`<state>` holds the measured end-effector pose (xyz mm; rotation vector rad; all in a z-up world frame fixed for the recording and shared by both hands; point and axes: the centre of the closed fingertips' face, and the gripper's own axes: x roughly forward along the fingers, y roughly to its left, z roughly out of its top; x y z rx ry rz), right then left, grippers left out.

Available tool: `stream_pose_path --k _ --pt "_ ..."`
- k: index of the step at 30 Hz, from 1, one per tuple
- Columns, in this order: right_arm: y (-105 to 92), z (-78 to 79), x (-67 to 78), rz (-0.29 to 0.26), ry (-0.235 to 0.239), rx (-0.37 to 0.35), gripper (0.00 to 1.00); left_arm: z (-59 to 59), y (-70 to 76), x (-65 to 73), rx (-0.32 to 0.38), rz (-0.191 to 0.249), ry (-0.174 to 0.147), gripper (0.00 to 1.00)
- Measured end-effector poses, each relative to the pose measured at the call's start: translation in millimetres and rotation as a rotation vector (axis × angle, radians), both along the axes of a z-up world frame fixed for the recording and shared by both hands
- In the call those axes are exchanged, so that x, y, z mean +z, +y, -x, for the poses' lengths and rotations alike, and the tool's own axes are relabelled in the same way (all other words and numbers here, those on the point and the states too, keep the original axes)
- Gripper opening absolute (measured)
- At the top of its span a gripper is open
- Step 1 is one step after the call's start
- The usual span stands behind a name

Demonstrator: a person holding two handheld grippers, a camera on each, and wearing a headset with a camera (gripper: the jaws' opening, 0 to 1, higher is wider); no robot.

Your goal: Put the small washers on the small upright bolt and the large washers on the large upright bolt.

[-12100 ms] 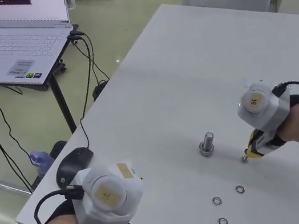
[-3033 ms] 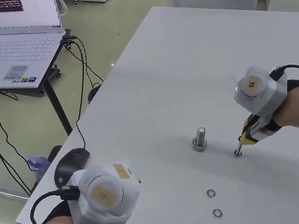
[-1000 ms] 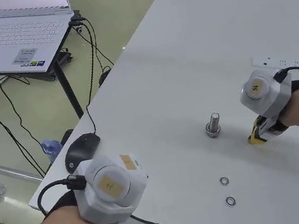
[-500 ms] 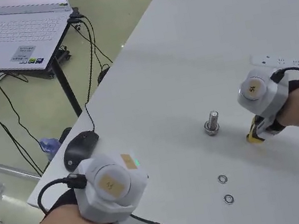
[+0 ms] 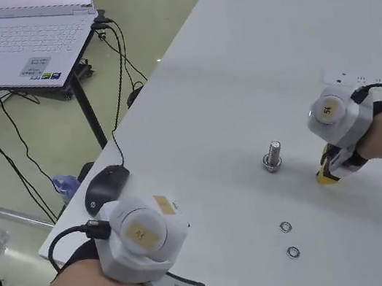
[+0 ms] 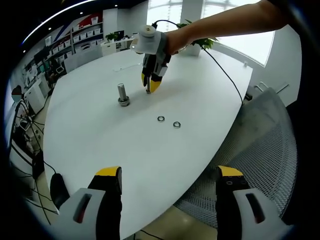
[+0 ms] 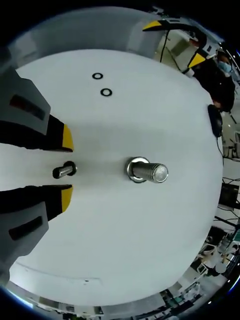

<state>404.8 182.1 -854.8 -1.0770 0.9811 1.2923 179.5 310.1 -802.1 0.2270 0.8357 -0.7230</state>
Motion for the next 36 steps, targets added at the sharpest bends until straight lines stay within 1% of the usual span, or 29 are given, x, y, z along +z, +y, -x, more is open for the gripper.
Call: stream_pose_path --k 5,8,9,10,11,14,16,18,21,24,27,29,30,34,36 --pt "-1.1 0.1 11.0 -0.020 -0.001 -0.005 0.28 -0.7 -2.1 5.5 0.004 0.008 -0.013 0.76" --pt "0.5 3.0 18.8 -0.031 -0.002 0.000 0.29 -2.1 -0.7 8.9 0.008 0.007 -0.023 0.77" --pt "1.2 3.3 21.5 -0.032 -0.008 0.004 0.29 -3.0 -1.0 11.2 0.011 0.017 -0.029 0.77" --pt "2.2 3.7 25.5 -0.034 -0.013 0.006 0.29 -5.5 -2.0 14.5 0.026 0.041 -0.040 0.77" --pt "2.9 4.0 28.0 -0.037 -0.016 0.006 0.29 -5.9 -1.5 15.7 0.031 0.044 -0.040 0.78" --pt "5.9 7.5 37.1 -0.047 -0.019 0.008 0.29 -6.7 -1.8 17.9 0.022 0.032 -0.054 0.79" --pt "8.1 10.9 42.6 -0.053 -0.022 0.017 0.29 -8.1 -3.9 21.6 0.027 0.043 -0.063 0.80" --pt "10.0 13.3 46.9 -0.057 -0.027 0.021 0.29 -10.2 -5.6 24.4 0.028 0.051 -0.076 0.82" --pt "12.0 16.5 51.9 -0.066 -0.030 0.023 0.29 -13.0 -5.8 26.6 0.031 0.049 -0.085 0.83" --pt "12.7 18.1 51.7 -0.073 -0.030 0.024 0.29 -13.4 -6.4 28.1 0.029 0.049 -0.087 0.84" --pt "14.0 26.8 56.0 -0.078 -0.029 0.041 0.29 -16.4 -5.9 29.7 0.036 0.051 -0.099 0.87" --pt "16.1 32.7 58.8 -0.093 -0.024 0.042 0.29 -18.1 -6.2 30.7 0.039 0.053 -0.107 0.88" --pt "17.6 38.3 61.0 -0.101 -0.020 0.042 0.29 -19.4 -6.3 30.9 0.043 0.052 -0.112 0.89" --pt "21.7 55.2 64.7 -0.116 -0.014 0.056 0.29 -21.0 -6.6 30.4 0.040 0.046 -0.117 0.91" --pt "22.6 60.5 66.3 -0.119 -0.017 0.064 0.29 -21.7 -6.7 31.0 0.042 0.045 -0.123 0.91"
